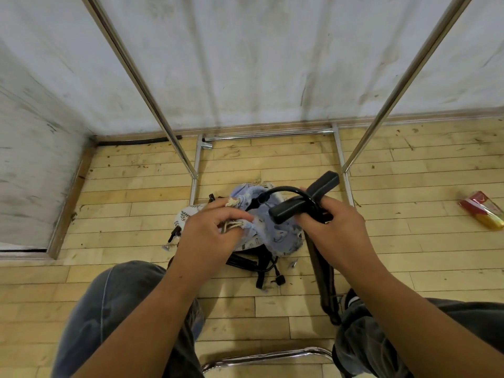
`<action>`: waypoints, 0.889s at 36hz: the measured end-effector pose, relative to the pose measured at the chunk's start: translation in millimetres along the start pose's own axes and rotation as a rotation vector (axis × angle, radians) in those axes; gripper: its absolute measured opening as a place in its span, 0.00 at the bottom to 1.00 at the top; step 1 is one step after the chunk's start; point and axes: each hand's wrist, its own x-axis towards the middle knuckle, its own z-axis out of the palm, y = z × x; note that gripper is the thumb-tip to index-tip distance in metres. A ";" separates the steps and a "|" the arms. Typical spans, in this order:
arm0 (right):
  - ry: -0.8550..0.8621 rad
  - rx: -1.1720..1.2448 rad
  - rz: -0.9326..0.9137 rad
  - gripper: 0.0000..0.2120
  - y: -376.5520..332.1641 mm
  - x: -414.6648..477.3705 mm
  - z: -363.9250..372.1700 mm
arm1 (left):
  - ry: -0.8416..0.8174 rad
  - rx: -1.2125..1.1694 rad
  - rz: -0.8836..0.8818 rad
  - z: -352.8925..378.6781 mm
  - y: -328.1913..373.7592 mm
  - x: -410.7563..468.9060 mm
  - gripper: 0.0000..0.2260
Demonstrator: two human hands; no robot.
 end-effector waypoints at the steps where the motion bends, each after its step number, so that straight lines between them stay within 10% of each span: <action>1: -0.010 -0.004 0.005 0.06 1.5 0.3 1.1 | -0.009 0.007 -0.015 0.9 -2.5 1.2 0.12; 32: -0.370 -0.023 0.019 0.16 -8.2 6.2 23.5 | 0.114 -0.034 -0.008 7.9 -4.9 13.0 0.16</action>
